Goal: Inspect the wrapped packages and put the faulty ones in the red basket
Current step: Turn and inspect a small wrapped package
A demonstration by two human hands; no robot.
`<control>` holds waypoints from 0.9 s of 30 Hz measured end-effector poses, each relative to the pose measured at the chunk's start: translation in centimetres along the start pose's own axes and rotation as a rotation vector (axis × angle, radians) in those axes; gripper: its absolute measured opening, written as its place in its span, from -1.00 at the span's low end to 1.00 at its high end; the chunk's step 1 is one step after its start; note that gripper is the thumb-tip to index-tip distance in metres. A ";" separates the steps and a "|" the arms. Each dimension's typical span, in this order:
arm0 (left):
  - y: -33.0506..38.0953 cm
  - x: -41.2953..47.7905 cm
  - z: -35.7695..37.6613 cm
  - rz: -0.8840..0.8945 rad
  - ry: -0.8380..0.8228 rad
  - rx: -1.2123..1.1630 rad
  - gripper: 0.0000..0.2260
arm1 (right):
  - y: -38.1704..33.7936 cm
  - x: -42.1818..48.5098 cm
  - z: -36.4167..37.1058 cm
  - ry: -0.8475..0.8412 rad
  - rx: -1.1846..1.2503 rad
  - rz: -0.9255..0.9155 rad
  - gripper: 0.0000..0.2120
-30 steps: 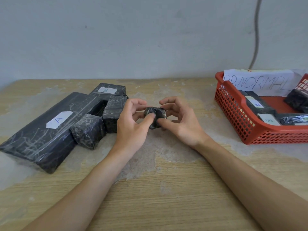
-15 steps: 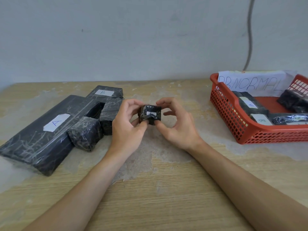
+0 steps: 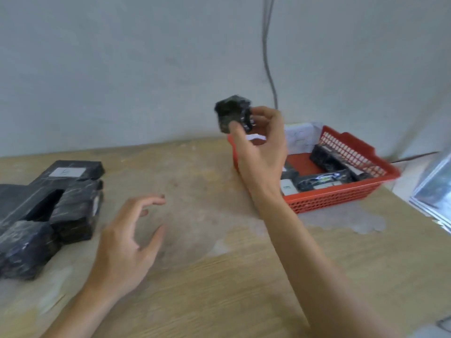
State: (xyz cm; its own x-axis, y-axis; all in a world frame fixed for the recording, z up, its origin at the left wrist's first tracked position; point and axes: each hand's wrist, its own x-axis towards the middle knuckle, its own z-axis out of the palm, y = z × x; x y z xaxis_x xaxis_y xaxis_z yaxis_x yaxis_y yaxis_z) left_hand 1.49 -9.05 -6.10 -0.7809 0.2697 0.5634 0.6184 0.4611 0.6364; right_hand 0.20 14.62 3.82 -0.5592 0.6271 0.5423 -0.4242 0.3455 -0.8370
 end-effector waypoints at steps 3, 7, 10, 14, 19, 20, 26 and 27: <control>1.9 0.8 0.8 0.085 -0.020 0.029 -0.73 | 0.3 3.8 -5.3 0.075 -0.061 0.047 -0.74; 6.4 4.6 3.7 0.207 -0.092 -0.040 -0.81 | 2.7 9.0 -12.1 0.044 -0.337 0.132 -0.74; 10.8 9.0 8.0 0.222 -0.240 -0.066 -0.86 | 5.4 12.4 -15.8 -0.046 -0.558 0.193 -0.73; 15.1 15.2 15.3 0.185 -0.627 0.175 -0.86 | 8.3 15.6 -17.5 -0.181 -0.725 0.142 -0.69; 15.4 19.5 21.2 0.041 -0.871 0.287 -0.49 | 10.7 19.7 -16.9 -0.447 -0.857 -0.050 -0.56; 15.0 19.6 22.0 0.031 -0.921 0.332 -0.38 | 11.2 20.5 -16.7 -0.514 -0.910 -0.096 -0.56; 12.8 19.4 23.8 -0.066 -1.136 0.479 -0.10 | 13.1 23.6 -15.7 -0.886 -1.428 -0.388 -0.56; 12.9 19.3 23.7 -0.062 -1.136 0.480 -0.10 | 13.3 23.9 -15.8 -0.907 -1.467 -0.410 -0.55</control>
State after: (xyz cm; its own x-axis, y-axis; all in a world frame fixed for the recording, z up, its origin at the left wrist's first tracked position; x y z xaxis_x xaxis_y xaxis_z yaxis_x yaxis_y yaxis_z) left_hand -7.71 22.16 0.46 -0.5894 0.7072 -0.3905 0.6700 0.6979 0.2528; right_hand -7.59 45.24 4.48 -0.9877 -0.0234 0.1546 0.0170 0.9668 0.2548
